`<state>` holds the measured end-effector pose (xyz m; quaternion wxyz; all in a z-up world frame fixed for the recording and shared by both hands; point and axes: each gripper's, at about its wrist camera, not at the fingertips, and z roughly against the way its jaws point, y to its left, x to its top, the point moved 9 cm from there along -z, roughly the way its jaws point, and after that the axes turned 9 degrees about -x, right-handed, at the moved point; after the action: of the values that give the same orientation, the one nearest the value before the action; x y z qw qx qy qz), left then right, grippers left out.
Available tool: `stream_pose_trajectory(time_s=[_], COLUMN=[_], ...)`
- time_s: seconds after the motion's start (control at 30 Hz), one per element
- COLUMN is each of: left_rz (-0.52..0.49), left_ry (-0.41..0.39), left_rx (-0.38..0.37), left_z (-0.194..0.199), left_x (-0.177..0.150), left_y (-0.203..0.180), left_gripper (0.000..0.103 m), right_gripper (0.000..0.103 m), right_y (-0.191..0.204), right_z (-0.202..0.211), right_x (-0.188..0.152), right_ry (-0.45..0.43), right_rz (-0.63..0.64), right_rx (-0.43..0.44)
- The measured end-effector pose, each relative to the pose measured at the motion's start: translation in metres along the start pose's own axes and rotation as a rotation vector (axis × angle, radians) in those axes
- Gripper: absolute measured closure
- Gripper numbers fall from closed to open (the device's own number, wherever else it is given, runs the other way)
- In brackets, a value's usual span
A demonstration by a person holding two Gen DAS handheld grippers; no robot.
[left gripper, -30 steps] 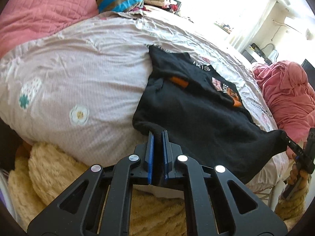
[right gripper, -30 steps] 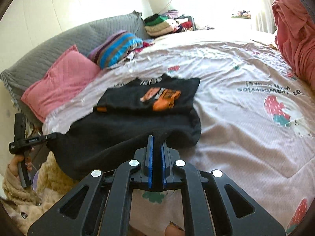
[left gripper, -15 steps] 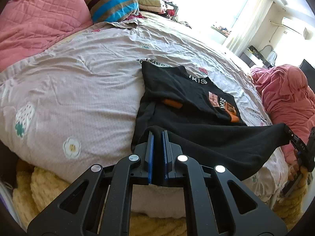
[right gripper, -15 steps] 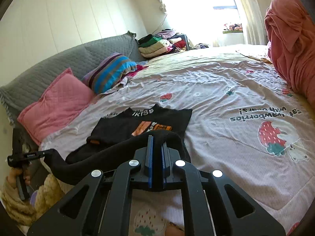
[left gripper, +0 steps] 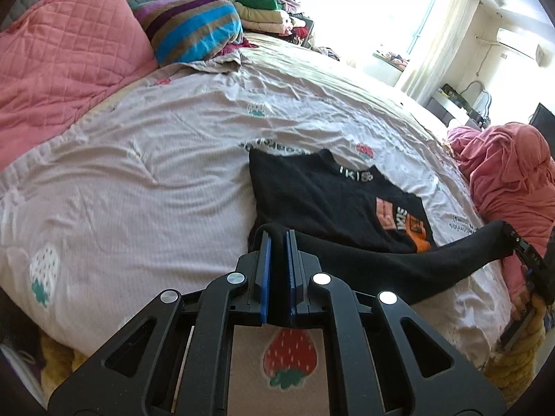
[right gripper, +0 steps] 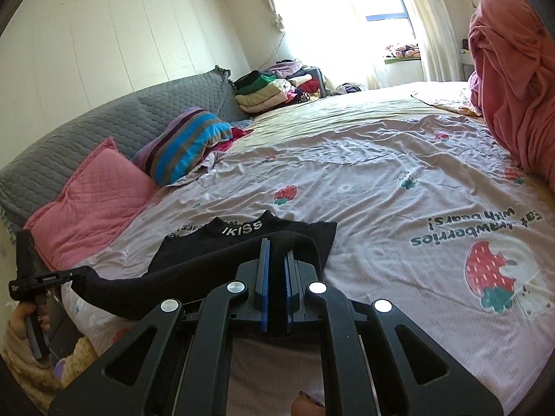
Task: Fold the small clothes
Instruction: 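Lift the hem with both tools and fold it over toward the collar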
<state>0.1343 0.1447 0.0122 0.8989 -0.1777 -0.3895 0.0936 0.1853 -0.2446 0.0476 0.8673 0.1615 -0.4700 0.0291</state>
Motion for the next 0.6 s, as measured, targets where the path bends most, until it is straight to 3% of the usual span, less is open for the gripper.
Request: stream_pose_trajectory(time_s=[0.6], left_rz=[-0.020], left_ry=[-0.031], left_rx=[0.078], left_z=[-0.038], left_x=[0.066], left_y=[0.011], left_gripper=[0.101], right_gripper=[0.097], right_y=[-0.001], right_z=[-0.055], right_x=[0.027], right_ry=[0.003], right_rz=[0.029], right_rx=[-0.038])
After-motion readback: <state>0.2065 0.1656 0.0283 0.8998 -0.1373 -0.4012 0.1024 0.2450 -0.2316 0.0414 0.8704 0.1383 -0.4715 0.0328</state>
